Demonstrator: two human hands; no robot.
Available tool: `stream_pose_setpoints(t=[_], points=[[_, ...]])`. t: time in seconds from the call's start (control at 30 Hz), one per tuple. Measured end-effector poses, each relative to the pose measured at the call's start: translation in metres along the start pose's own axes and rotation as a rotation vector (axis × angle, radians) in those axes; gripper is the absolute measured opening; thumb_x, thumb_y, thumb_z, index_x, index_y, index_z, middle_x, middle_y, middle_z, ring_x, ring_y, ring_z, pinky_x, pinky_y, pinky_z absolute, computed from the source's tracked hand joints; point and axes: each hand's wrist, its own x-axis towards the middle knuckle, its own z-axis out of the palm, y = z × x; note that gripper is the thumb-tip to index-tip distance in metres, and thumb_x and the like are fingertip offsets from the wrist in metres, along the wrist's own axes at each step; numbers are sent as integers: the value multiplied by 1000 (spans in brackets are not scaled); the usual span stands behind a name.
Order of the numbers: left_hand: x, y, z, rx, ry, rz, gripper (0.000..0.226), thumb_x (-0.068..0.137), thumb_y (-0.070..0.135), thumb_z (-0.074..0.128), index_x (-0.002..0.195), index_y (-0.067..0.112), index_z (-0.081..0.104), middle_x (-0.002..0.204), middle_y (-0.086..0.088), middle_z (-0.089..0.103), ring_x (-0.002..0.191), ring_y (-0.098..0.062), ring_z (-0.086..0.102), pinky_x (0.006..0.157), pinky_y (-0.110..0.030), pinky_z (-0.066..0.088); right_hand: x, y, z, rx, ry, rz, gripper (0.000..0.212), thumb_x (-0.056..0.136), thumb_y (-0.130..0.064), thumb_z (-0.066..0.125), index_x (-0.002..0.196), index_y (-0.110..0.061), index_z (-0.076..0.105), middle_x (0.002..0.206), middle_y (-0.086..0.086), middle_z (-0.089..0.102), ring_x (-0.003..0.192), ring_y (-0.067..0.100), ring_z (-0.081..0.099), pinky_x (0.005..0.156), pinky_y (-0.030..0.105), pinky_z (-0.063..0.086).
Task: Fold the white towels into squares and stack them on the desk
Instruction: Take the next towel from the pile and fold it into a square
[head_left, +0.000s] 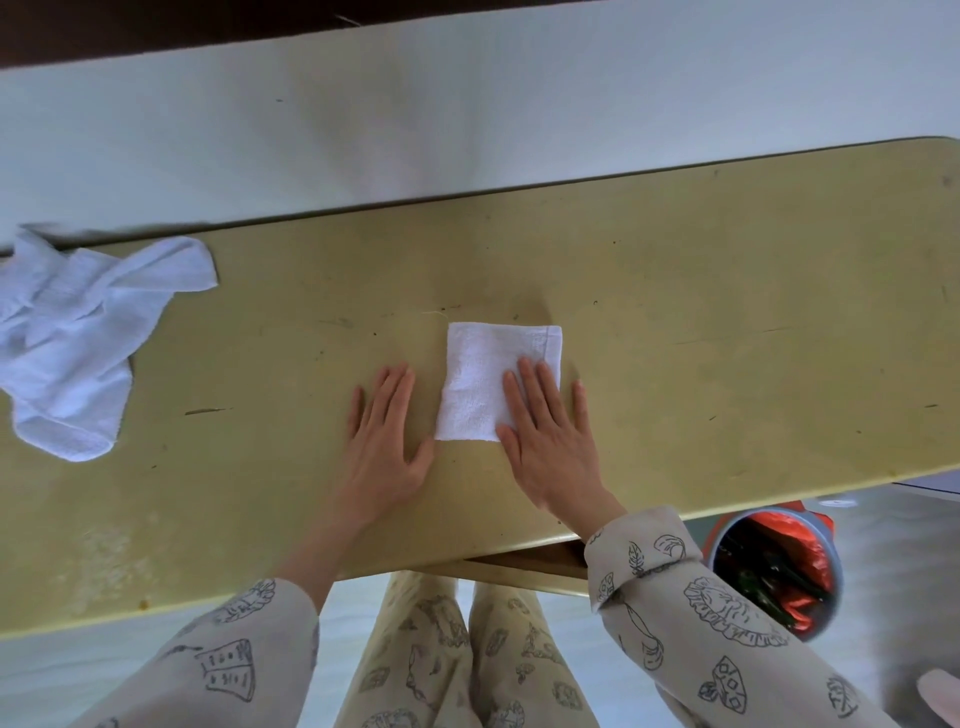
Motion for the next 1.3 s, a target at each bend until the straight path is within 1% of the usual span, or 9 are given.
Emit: stream_pose_setpoints(t=[0.07, 0.17, 0.4, 0.5, 0.6, 0.8, 0.97, 1.13, 1.3], points=[[15, 13, -11, -124, 96, -82, 63, 81, 41, 36, 135, 10, 42, 136, -7, 45, 128, -18, 34, 109, -37, 26, 1, 1, 2, -3, -15, -3, 56, 98, -43, 9, 148, -15, 10, 155, 3, 6, 144, 14, -14, 112, 50, 4], [60, 40, -22, -283, 61, -166, 49, 84, 37, 53, 129, 20, 47, 123, -1, 44, 115, -14, 34, 100, -26, 28, 1, 3, 2, -6, -42, -13, 58, 98, -44, 0, 148, -15, 12, 155, 3, 9, 144, 14, -15, 112, 50, 5], [115, 53, -33, -102, -468, -217, 48, 79, 33, 68, 122, 19, 51, 124, -9, 33, 125, -26, 27, 106, -34, 22, 6, 26, -10, -32, -63, -174, 56, 99, -41, 5, 148, -17, 15, 156, 2, 18, 143, 17, 11, 111, 51, 12], [117, 44, -33, -50, -532, -219, 25, 74, 35, 71, 84, 18, 56, 111, -7, 38, 121, -29, 32, 101, -36, 28, 10, 33, -15, -56, -62, -236, 55, 98, -39, 17, 148, -17, 17, 156, 2, 18, 144, 17, 14, 111, 51, 14], [121, 40, -40, 30, -617, -210, 45, 66, 49, 73, 58, 18, 41, 101, -13, 46, 117, -35, 41, 99, -41, 33, 10, 34, -16, -55, -83, -246, 54, 98, -39, 15, 148, -17, 16, 156, 2, 16, 144, 17, 13, 111, 52, 14], [124, 40, -52, 342, -545, -117, 46, 80, 60, 55, 92, 16, 60, 121, -13, 43, 122, -30, 32, 101, -41, 25, 10, 36, -17, -52, -121, -252, 56, 99, -41, 2, 148, -19, 14, 157, 0, 12, 145, 16, 9, 113, 51, 13], [108, 37, -40, 222, -424, -166, 61, 76, 54, 63, 123, 18, 48, 127, -10, 36, 122, -27, 31, 102, -41, 25, 11, 36, -18, -64, -125, -255, 56, 99, -41, 1, 149, -19, 14, 157, 0, 9, 145, 16, 6, 113, 51, 11], [90, 38, -29, 168, -362, -170, 78, 66, 56, 72, 126, 16, 40, 124, -6, 35, 118, -24, 33, 100, -36, 25, 10, 34, -19, -70, -135, -242, 56, 98, -41, 1, 149, -19, 11, 158, 1, 7, 145, 17, 4, 114, 52, 10], [98, 37, -29, 265, -329, -136, 64, 72, 55, 67, 117, 13, 48, 120, -8, 39, 114, -26, 35, 97, -35, 27, 8, 32, -18, -77, -131, -220, 55, 99, -41, 3, 149, -20, 9, 158, 0, 5, 145, 15, 1, 113, 52, 9]])
